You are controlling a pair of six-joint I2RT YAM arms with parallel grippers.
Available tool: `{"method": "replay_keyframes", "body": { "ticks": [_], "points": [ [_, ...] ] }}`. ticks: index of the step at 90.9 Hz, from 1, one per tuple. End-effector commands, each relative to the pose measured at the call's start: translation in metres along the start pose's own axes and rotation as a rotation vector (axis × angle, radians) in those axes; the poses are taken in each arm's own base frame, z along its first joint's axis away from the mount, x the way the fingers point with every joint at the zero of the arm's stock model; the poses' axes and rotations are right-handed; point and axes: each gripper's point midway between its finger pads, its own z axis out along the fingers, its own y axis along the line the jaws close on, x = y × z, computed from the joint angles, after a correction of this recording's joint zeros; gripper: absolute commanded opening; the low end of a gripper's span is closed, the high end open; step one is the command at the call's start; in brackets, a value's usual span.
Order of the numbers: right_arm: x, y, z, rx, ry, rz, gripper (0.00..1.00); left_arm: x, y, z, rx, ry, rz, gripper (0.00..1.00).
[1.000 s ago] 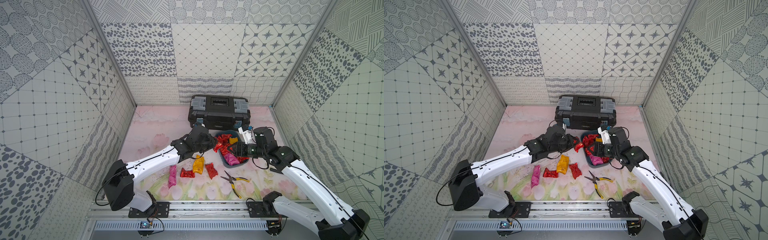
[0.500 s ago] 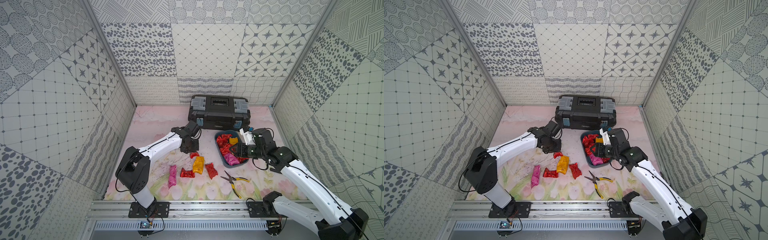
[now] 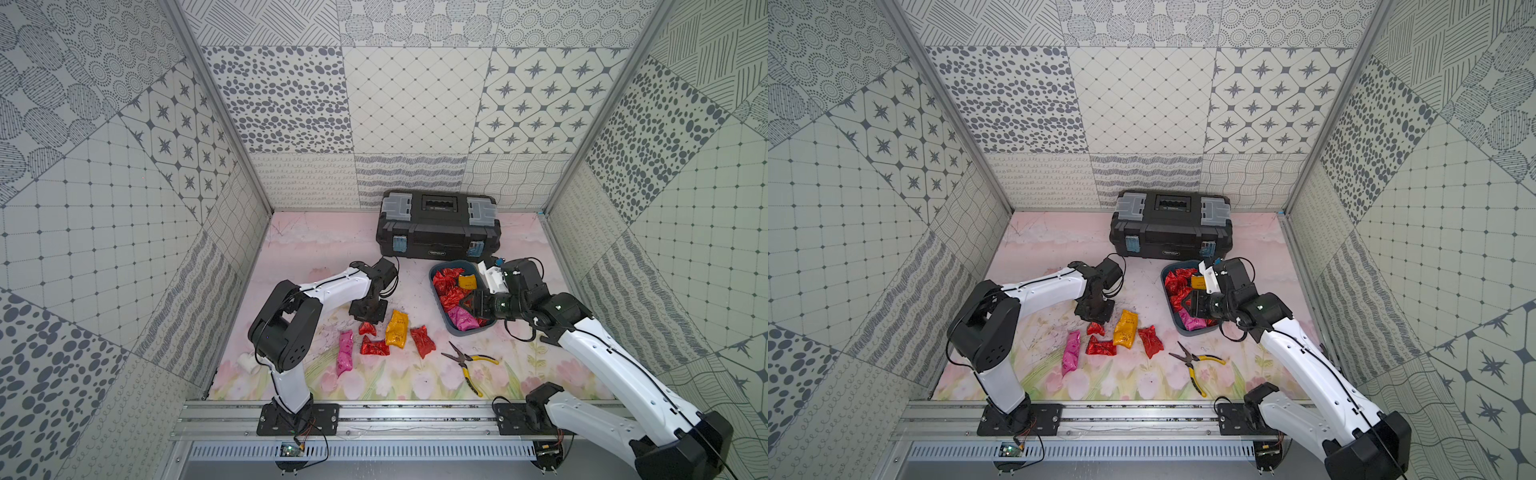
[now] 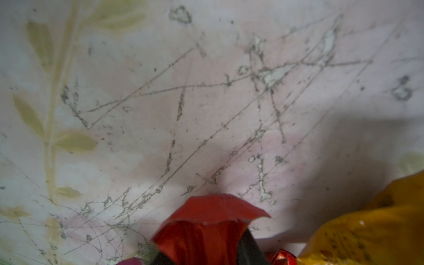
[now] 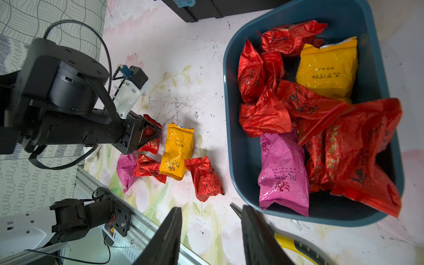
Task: Take the tea bags out of the storage box
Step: Place the tea bag at the center of the board, then pick up the tea bag from the storage box.
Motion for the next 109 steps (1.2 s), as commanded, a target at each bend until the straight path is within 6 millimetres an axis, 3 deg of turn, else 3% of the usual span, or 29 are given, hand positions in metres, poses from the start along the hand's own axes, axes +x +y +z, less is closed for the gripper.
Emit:
{"method": "replay_keyframes", "body": {
  "ticks": [1,10,23,32,40,51,62,83,109],
  "points": [
    [-0.002,-0.005,-0.002,0.020,-0.024,-0.010,0.47,0.002,0.003,-0.003,0.000,0.017,0.041,0.45],
    [-0.002,-0.009,-0.005,0.043,-0.028,-0.020,0.47,-0.010,0.000,-0.027,0.026,-0.043,0.028,0.56],
    [-0.006,-0.033,-0.008,0.178,-0.053,-0.023,0.48,-0.031,-0.011,-0.082,0.135,-0.232,-0.043,0.70],
    [-0.012,-0.043,-0.006,0.240,-0.069,0.003,0.51,-0.041,-0.017,-0.122,0.243,-0.368,-0.150,0.74],
    [-0.012,-0.044,0.008,0.242,-0.034,0.015,0.51,-0.045,-0.020,-0.143,0.341,-0.453,-0.273,0.75],
    [-0.012,-0.041,0.027,0.224,0.025,0.029,0.51,-0.042,-0.026,-0.151,0.493,-0.503,-0.472,0.73],
    [-0.003,-0.054,0.037,0.283,0.093,0.041,0.51,-0.036,-0.030,-0.155,0.592,-0.521,-0.595,0.71],
    [0.019,-0.071,0.058,0.347,0.283,-0.043,0.51,-0.025,-0.066,-0.151,0.640,-0.482,-0.579,0.70],
    [0.017,-0.083,0.086,0.399,0.359,-0.151,0.50,-0.022,-0.126,-0.130,0.677,-0.406,-0.514,0.70]
  ]
}}
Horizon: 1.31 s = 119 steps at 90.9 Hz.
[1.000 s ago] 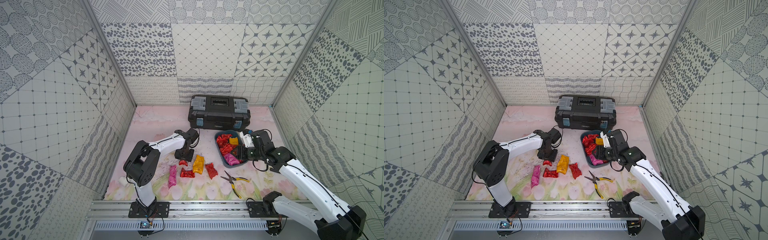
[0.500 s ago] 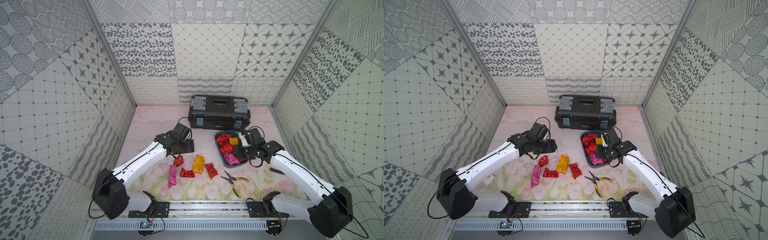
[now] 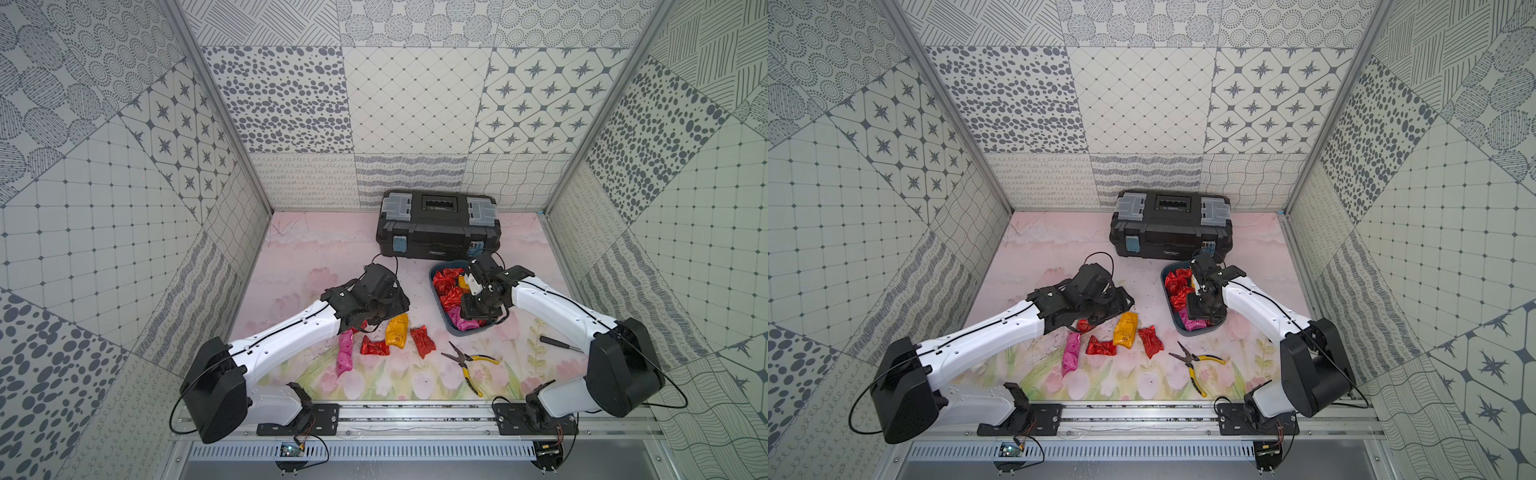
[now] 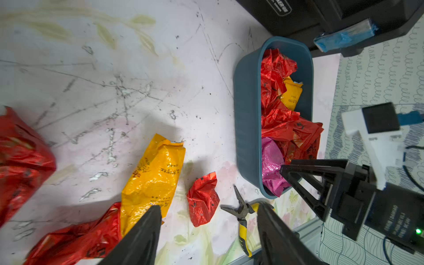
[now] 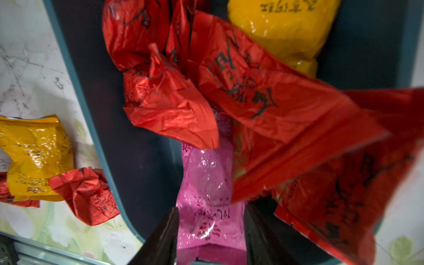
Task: Take the tea bags out of the storage box
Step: Pick up the tea bag from the storage box.
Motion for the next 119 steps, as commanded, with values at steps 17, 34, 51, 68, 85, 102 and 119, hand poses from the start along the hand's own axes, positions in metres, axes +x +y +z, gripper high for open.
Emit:
{"method": "replay_keyframes", "body": {
  "ticks": [17,34,51,68,85,102,119],
  "points": [
    [-0.009,0.001,0.018,0.046,0.013,-0.106,0.43,0.016,-0.041,0.030,0.101,0.035,-0.085,0.70],
    [-0.009,0.002,0.018,0.036,-0.002,-0.106,0.30,0.018,-0.043,0.035,0.102,0.040,-0.086,0.69],
    [-0.007,0.003,0.009,0.020,-0.036,-0.093,0.10,0.016,-0.041,0.032,0.094,0.026,-0.075,0.69],
    [-0.003,0.004,-0.006,-0.005,-0.072,-0.069,0.00,0.012,-0.043,0.029,0.106,0.010,-0.084,0.69],
    [0.001,-0.003,-0.024,0.013,-0.108,-0.015,0.00,0.009,-0.048,0.027,0.125,-0.001,-0.121,0.69],
    [0.004,-0.013,-0.041,0.038,-0.168,0.084,0.00,0.004,-0.049,0.024,0.127,-0.018,-0.169,0.70],
    [0.003,-0.014,-0.059,0.020,-0.236,0.115,0.00,0.003,-0.049,0.022,0.126,-0.019,-0.177,0.70]
  ]
}}
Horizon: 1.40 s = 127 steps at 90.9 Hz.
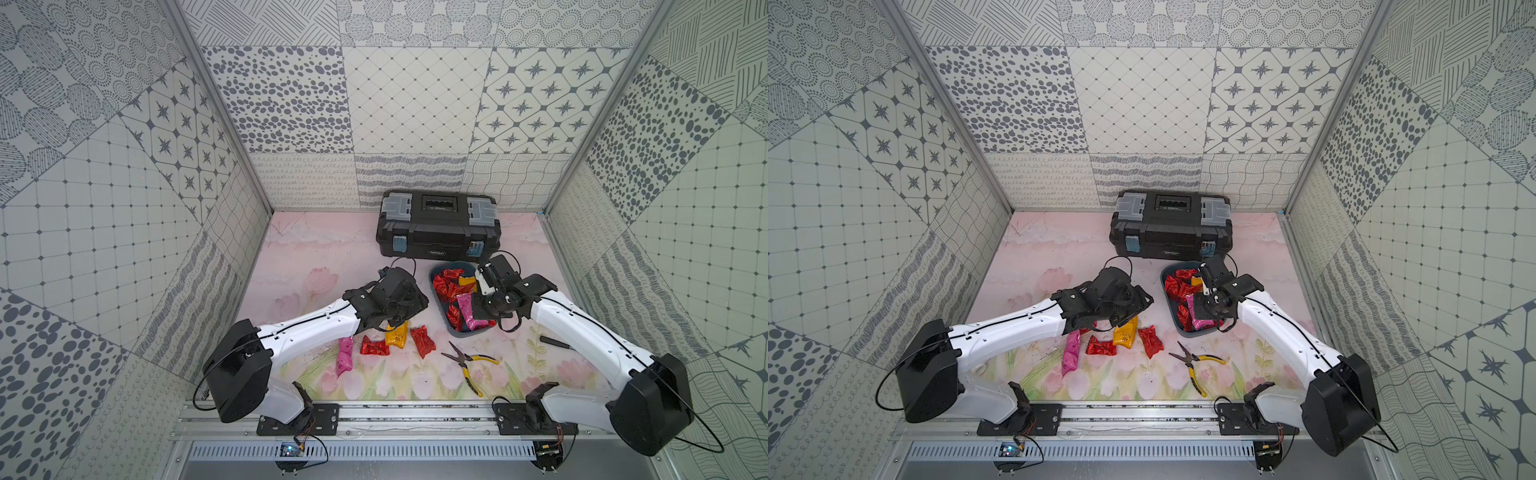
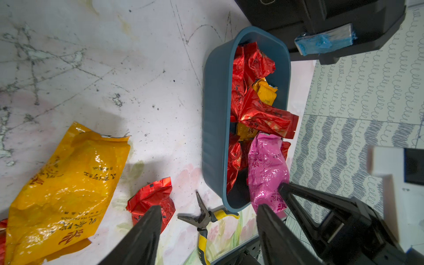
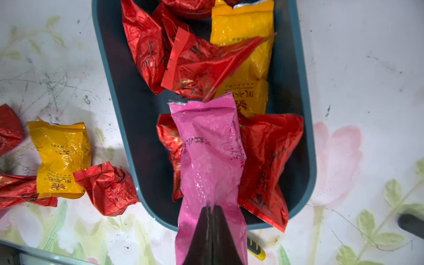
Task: Take the tea bags out of the storage box
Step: Pick up the tea bag from the storage box.
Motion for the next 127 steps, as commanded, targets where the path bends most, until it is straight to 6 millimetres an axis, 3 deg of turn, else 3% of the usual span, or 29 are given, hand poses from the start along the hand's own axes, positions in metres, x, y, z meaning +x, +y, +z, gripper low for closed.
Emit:
{"method": "replay_keyframes", "body": {
  "ticks": [1,14,40,69,76,102,127],
  "points": [
    [-0.004,-0.005,-0.010,0.005,-0.049,0.048,0.00,-0.006,-0.013,-0.005,0.038,-0.025,-0.027,0.69],
    [-0.010,0.008,-0.028,-0.075,-0.099,0.027,0.00,-0.004,-0.028,-0.009,0.107,0.001,0.034,0.67],
    [-0.021,0.083,-0.071,-0.489,-0.156,-0.084,0.00,0.001,-0.059,-0.023,0.281,0.059,0.171,0.81],
    [-0.015,0.138,-0.082,-0.626,-0.140,-0.224,0.00,0.002,-0.067,-0.027,0.350,0.082,0.158,0.85],
    [-0.016,0.142,-0.082,-0.636,-0.144,-0.216,0.00,0.000,-0.066,-0.029,0.354,0.065,0.144,0.80],
    [-0.016,0.147,-0.075,-0.628,-0.140,-0.203,0.00,-0.008,-0.061,-0.038,0.358,0.001,0.127,0.42],
    [-0.017,0.148,-0.075,-0.621,-0.148,-0.207,0.00,-0.010,-0.061,-0.038,0.355,-0.004,0.127,0.15]
  ]
}}
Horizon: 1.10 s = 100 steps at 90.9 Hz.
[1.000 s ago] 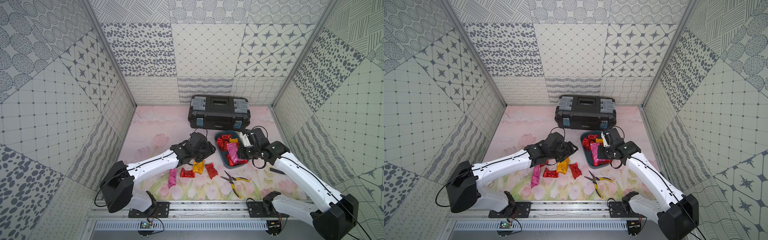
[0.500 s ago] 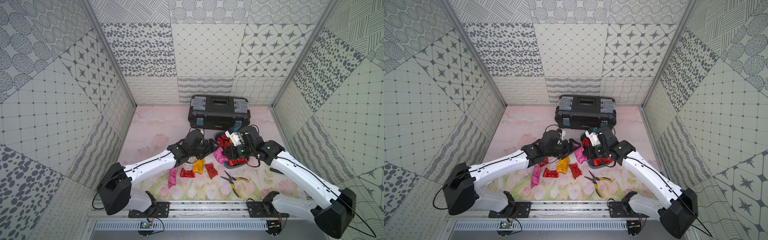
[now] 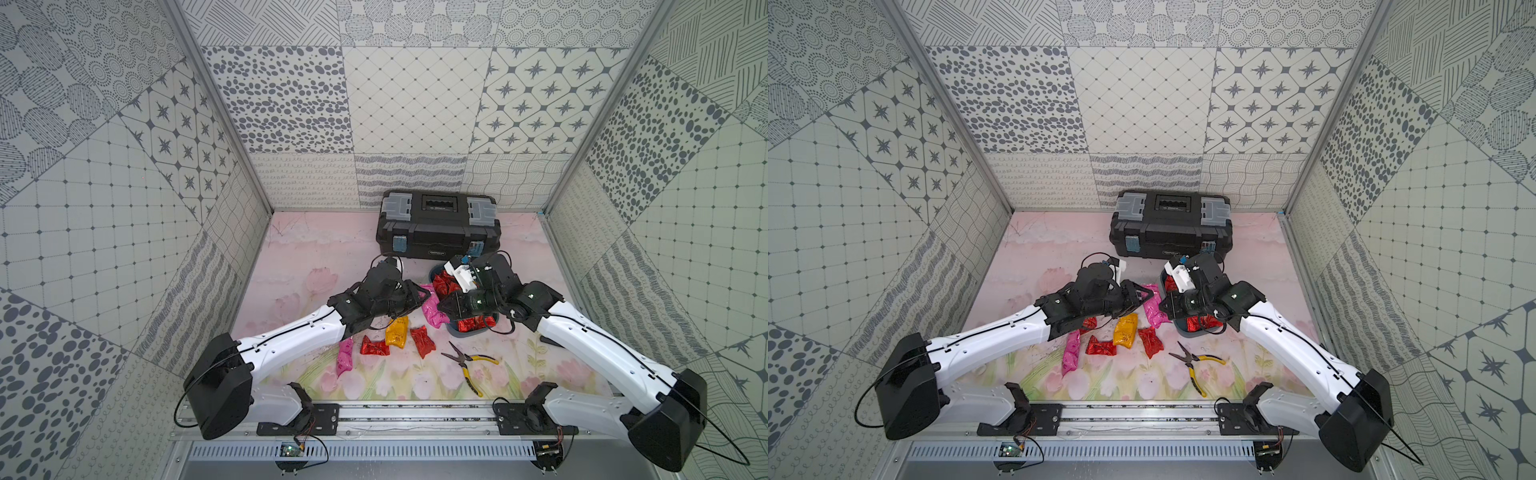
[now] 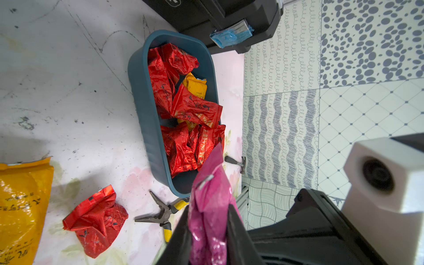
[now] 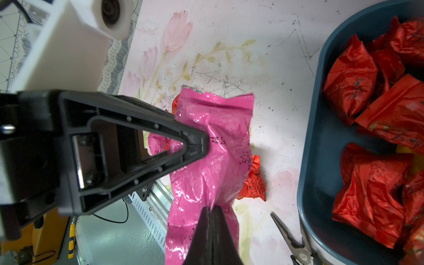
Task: Take the tea bags out of the storage box
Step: Pick up the tea bag from the storage box, then place the tea bag at the center of the board.
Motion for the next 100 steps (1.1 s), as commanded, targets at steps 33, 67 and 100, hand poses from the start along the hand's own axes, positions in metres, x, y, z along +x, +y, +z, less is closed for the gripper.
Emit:
{"method": "replay_keyframes", "body": {
  "ticks": [33,67,100],
  "points": [
    [-0.030,-0.025,-0.021,0.112,-0.184,0.011,0.51,-0.041,0.038,-0.037,-0.151,-0.009,0.153,0.00],
    [-0.018,-0.073,-0.039,0.230,-0.214,0.138,0.51,-0.071,0.139,-0.056,-0.450,0.188,0.299,0.00],
    [-0.017,-0.075,-0.040,0.234,-0.202,0.138,0.51,-0.076,0.200,-0.024,-0.604,0.265,0.360,0.01]
  ]
}}
